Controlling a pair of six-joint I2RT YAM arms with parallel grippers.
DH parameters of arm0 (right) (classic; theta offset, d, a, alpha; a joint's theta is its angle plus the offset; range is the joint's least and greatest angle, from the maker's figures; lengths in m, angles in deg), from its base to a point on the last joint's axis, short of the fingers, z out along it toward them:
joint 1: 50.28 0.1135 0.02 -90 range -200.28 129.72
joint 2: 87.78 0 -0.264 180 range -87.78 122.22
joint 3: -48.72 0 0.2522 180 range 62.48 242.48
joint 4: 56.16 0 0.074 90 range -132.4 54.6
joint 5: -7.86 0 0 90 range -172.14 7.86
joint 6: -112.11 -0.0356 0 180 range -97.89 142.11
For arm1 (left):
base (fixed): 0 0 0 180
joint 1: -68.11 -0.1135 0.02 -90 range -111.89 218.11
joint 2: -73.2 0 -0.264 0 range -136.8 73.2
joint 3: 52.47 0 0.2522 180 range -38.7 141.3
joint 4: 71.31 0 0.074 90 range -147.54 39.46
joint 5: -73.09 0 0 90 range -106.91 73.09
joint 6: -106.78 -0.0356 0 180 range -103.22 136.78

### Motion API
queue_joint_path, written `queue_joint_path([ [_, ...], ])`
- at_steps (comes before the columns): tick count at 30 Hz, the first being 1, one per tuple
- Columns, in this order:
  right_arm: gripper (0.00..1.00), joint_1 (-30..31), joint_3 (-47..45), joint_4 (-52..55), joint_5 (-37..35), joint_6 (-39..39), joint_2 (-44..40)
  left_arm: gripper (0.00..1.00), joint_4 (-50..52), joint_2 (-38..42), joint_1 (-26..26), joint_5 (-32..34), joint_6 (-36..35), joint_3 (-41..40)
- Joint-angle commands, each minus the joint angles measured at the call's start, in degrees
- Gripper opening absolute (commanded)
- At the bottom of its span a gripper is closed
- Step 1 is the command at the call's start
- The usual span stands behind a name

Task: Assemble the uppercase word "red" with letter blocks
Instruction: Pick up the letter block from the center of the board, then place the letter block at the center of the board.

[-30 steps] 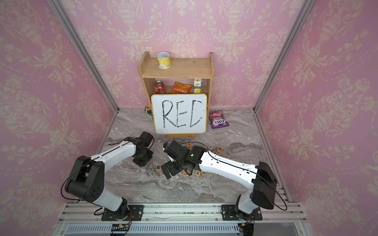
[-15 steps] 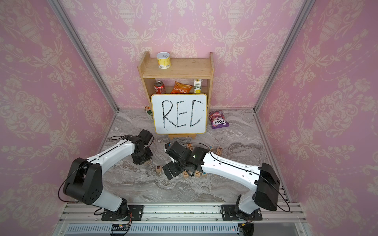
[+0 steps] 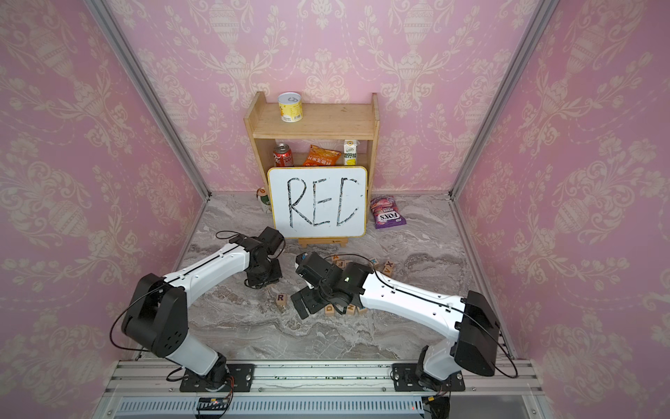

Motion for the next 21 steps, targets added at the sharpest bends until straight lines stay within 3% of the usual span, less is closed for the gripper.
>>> queue_joint_path([
  [1, 1.0, 0.1, -1.5, 1.3, -2.2, -1.3, -2.9, 0.0, 1.6, -1.9, 2.7, -0.3, 1.1, 3.1],
  [21, 1.0, -0.1, -13.5, 3.4, -5.8, -6.4, -15.0, 0.0, -1.9, -5.0, 14.2, -2.5, 6.8, 2.3],
])
